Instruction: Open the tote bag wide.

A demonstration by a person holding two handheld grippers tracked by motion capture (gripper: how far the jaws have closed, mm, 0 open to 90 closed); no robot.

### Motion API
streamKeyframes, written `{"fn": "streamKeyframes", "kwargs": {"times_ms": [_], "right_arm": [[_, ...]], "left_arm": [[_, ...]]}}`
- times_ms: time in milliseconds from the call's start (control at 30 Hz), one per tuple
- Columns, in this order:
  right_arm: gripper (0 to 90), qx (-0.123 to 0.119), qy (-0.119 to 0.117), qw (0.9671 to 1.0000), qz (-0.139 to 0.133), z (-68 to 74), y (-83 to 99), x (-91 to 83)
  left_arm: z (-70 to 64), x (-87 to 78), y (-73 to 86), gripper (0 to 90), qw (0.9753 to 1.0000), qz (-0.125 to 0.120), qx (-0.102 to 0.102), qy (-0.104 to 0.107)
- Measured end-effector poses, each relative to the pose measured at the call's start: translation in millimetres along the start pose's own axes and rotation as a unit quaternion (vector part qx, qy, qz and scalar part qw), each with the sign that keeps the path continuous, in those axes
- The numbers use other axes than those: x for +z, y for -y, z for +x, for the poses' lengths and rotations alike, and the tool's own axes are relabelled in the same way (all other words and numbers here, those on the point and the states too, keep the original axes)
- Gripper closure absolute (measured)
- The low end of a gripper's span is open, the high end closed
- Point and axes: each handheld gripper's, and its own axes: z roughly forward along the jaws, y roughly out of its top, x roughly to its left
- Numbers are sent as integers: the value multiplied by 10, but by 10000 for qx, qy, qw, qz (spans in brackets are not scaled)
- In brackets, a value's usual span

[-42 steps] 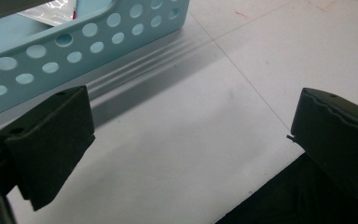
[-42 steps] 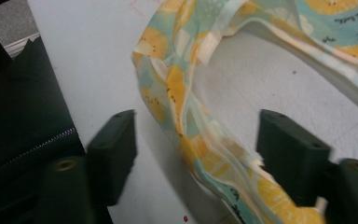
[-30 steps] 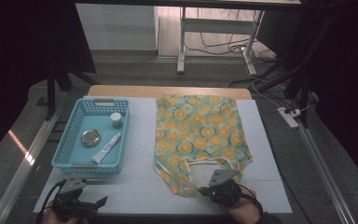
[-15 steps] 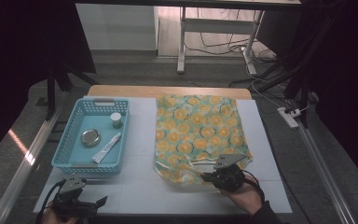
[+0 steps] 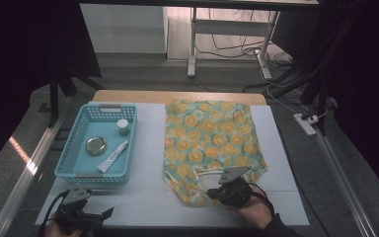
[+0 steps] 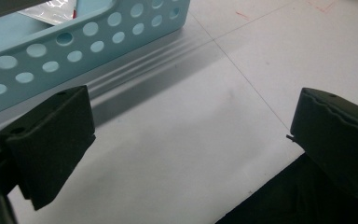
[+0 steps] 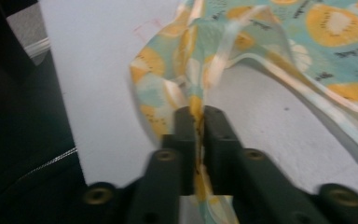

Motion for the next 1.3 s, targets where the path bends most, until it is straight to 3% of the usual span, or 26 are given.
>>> {"fn": "streamKeyframes", "kwargs": {"times_ms": [100,267,600,800,933,1133,1300], "right_arm": [[893,-41,7,10000,7,8,-38,-28],[894,1,211,9997,-75,-39,-65,-89],[895,55,762,9969,-207,-332,-283,-160],[895,141,1006,9948,-113,-591,-407,-19],[895,219,1041,9943,-83,-723,-483,93],[895,247,983,9948,73,-823,-556,313],[887,160,732,9967,326,-834,-522,553]], "left_arm": [[0,0,0,1,10000,4,-6,5],[1,0,-1,2,10000,11,-14,4],[10,-2,0,2,10000,7,-40,12],[13,-1,1,2,10000,-9,-58,11],[14,-2,1,2,10000,-4,-60,16],[15,-3,2,2,10000,-8,-61,19],[18,-4,5,2,10000,-27,-72,23]]}}
